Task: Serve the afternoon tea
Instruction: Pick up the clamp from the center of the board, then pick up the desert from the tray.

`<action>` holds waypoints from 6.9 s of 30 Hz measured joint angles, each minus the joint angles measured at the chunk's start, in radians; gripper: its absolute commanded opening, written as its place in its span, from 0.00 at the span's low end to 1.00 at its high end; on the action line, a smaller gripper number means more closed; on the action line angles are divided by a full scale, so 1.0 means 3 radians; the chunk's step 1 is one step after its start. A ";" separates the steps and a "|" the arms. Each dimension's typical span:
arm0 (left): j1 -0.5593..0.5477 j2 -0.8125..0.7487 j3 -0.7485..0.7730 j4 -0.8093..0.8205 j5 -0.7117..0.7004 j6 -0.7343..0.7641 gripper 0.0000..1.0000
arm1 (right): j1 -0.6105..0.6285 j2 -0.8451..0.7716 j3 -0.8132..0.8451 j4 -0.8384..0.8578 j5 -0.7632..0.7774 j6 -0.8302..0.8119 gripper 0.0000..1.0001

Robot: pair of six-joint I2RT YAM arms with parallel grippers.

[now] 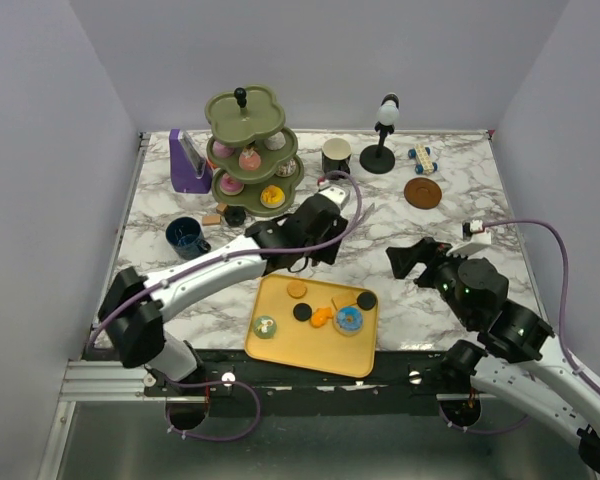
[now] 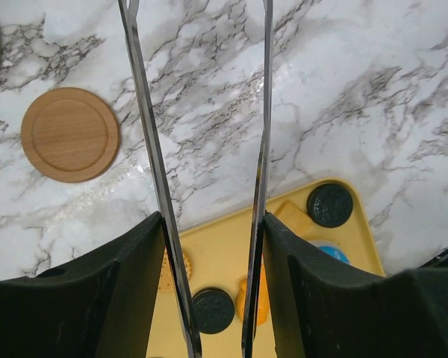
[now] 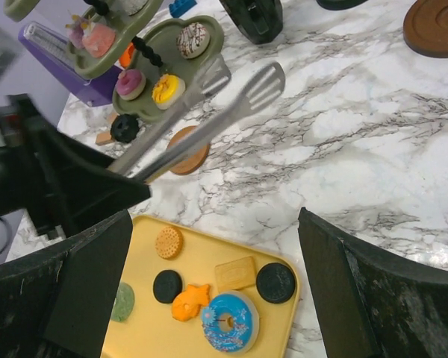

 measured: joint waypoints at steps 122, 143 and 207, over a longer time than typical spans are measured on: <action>0.0287 -0.2607 -0.2008 0.3031 0.2972 -0.0585 0.94 | 0.0009 0.1153 0.0022 0.4047 -0.3916 0.0234 0.00; 0.0287 -0.2491 -0.1976 0.3034 0.3070 -0.0671 0.77 | 0.0009 0.1068 -0.0039 0.3986 -0.3850 0.0140 0.00; 0.0275 -0.3338 -0.2031 0.0128 0.0594 -0.0062 0.64 | 0.0008 0.0577 -0.0020 0.0449 -0.0657 -0.0212 0.86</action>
